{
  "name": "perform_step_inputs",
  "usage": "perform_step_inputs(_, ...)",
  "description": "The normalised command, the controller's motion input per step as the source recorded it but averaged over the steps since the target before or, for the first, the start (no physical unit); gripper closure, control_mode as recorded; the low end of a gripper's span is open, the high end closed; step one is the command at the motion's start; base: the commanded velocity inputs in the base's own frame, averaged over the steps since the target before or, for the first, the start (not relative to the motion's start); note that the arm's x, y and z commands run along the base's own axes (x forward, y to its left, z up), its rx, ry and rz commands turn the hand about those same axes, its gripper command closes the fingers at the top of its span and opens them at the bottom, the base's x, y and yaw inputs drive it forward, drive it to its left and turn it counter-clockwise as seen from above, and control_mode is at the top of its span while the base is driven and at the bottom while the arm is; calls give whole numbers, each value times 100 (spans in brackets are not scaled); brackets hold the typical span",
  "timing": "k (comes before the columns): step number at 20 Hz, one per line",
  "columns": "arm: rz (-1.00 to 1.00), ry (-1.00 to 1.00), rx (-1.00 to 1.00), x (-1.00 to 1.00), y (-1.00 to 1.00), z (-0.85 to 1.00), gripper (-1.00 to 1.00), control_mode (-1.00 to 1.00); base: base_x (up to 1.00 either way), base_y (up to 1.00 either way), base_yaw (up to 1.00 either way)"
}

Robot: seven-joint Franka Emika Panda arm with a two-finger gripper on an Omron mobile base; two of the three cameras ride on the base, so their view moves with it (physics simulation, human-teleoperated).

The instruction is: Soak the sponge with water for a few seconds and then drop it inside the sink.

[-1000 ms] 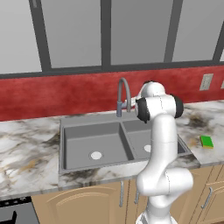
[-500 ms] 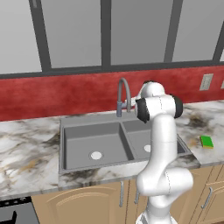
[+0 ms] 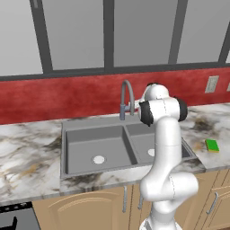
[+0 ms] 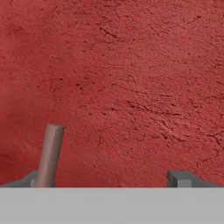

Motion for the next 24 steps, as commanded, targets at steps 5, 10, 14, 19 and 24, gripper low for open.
perform_step_inputs(5,-3,0,-1,2,-44,-36,-100,-100,0,0,0)
perform_step_inputs(10,-3,0,-2,3,-43,-39,-100,-100,0,0,0)
perform_step_inputs(14,-3,0,-3,4,-42,-40,-100,-100,0,0,0)
perform_step_inputs(19,-3,1,-4,3,-45,-41,-100,-100,0,0,0)
perform_step_inputs(24,-4,2,-4,1,-49,-45,-100,-100,0,0,0)
